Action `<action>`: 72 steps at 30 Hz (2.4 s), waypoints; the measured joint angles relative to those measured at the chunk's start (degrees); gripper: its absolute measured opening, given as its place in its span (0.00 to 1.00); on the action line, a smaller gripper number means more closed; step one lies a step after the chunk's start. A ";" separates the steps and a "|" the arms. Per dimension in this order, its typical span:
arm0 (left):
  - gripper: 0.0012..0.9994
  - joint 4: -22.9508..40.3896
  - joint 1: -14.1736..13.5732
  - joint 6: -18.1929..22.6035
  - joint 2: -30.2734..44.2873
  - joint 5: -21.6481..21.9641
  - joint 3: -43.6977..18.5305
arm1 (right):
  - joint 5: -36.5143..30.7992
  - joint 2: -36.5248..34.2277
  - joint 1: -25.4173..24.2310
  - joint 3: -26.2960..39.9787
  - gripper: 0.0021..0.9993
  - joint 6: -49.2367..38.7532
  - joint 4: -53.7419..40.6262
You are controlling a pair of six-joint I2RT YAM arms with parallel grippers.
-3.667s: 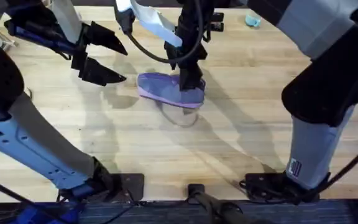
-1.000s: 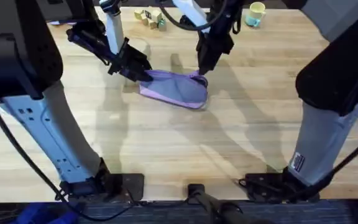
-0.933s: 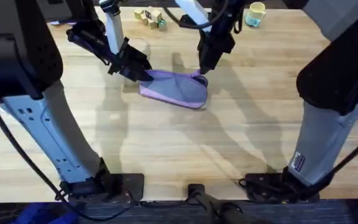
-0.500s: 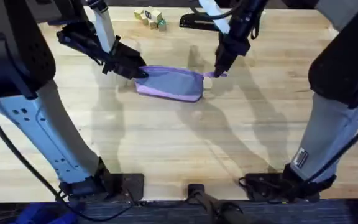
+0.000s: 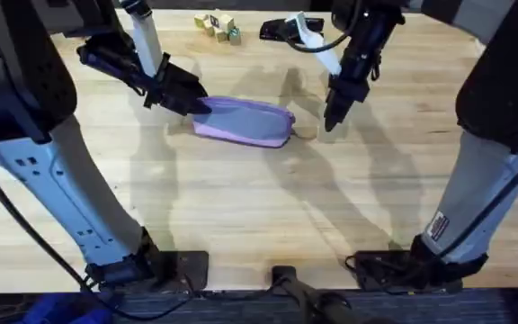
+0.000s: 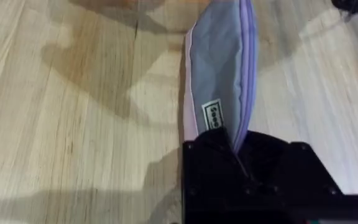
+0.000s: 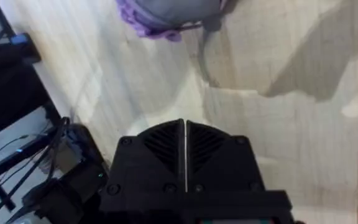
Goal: Unzip the bag, pick up the pens from the table one at a time and place them inside, then zip the bag closed.
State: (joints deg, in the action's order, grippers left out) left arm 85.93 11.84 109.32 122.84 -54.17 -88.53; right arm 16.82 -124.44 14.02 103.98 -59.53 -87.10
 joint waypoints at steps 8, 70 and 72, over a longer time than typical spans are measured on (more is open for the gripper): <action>0.04 0.01 0.00 0.01 -0.01 0.00 0.00 | 0.05 0.24 0.22 3.41 0.16 0.40 -3.12; 1.00 4.76 6.10 -33.28 -40.31 15.55 -7.09 | -13.00 39.33 5.03 -3.52 1.00 32.28 11.52; 1.00 3.40 6.10 -40.37 -43.64 18.49 -7.10 | -13.07 39.58 5.03 -3.84 1.00 34.60 15.16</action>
State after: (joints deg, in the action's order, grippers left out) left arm 89.33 17.93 68.94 79.20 -35.68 -95.64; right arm 3.75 -84.86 19.05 100.14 -24.93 -71.94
